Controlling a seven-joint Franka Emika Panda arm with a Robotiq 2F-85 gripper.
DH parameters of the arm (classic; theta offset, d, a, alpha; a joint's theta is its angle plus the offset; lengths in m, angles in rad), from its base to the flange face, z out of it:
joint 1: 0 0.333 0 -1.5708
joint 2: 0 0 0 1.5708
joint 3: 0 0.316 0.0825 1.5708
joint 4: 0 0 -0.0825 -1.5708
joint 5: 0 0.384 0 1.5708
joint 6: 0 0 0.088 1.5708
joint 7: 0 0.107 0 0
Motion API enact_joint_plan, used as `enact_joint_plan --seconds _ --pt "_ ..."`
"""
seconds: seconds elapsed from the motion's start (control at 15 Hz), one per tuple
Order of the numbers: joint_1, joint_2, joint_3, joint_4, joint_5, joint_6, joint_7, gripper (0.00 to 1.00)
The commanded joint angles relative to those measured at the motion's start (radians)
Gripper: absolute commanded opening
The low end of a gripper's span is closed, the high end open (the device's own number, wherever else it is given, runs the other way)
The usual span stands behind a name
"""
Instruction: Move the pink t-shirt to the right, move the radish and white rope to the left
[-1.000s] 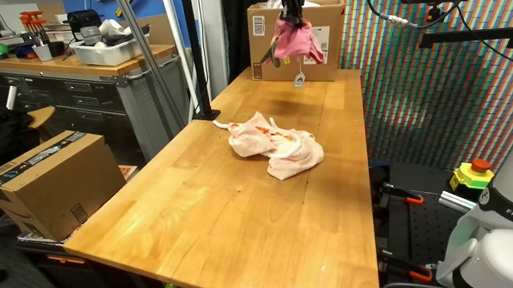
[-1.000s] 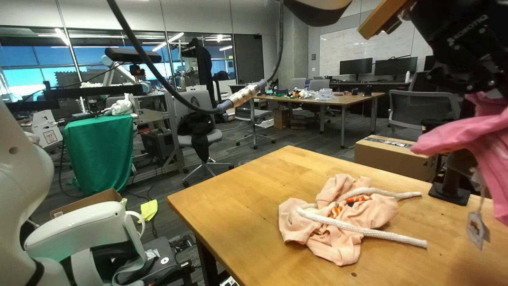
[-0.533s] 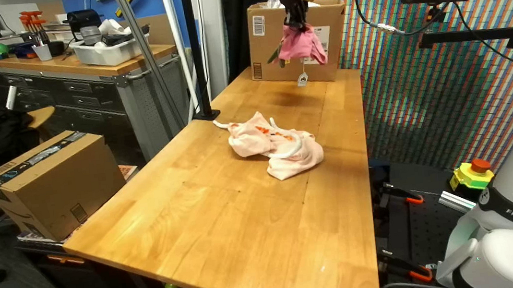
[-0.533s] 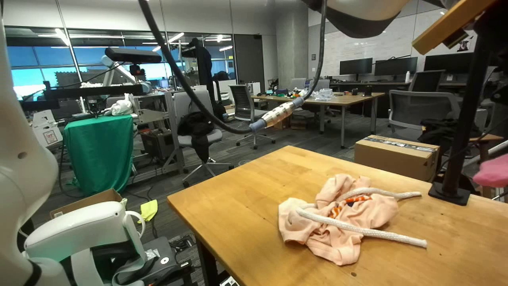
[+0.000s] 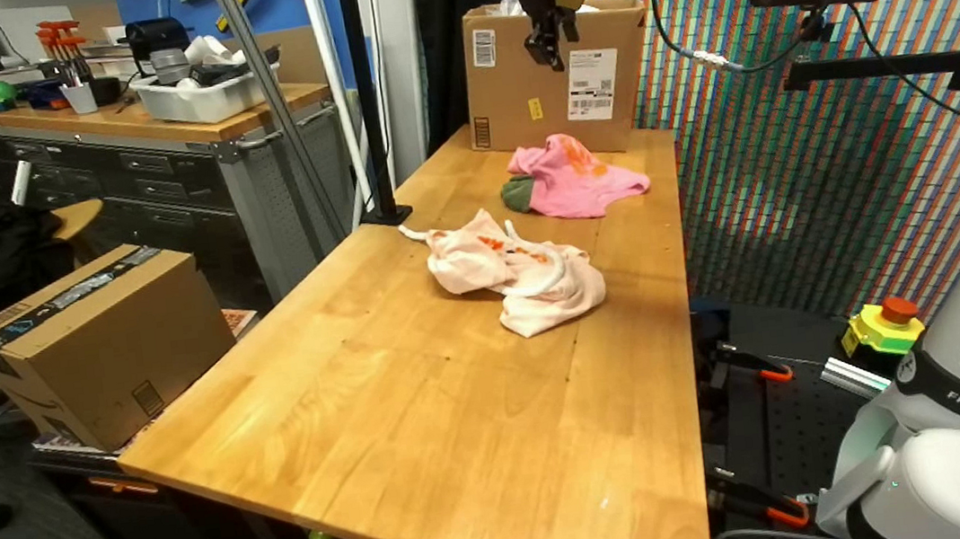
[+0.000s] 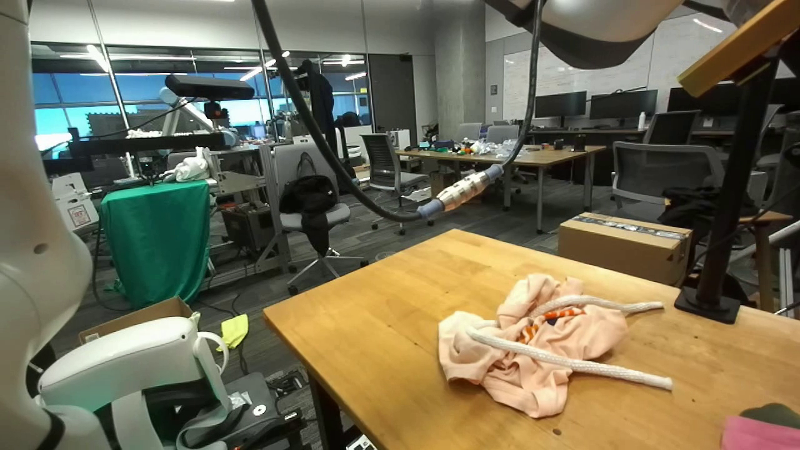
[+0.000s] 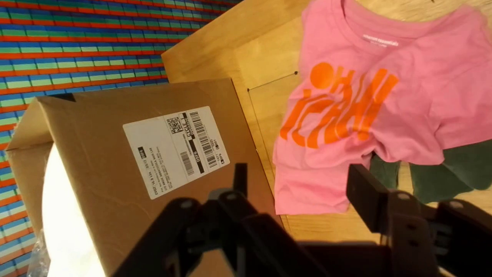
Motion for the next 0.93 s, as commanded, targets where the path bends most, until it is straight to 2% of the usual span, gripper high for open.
enact_joint_plan --seconds 0.0,0.2,0.6,0.87 --pt "0.007 0.012 -0.006 0.025 -0.019 -0.016 0.011 0.99" --pt "0.006 0.013 -0.006 0.010 -0.008 -0.014 0.041 1.00" --pt "0.011 0.030 0.004 -0.006 0.109 -0.017 0.134 0.99" --pt "0.031 0.019 0.033 -0.042 0.182 -0.005 0.046 1.00"
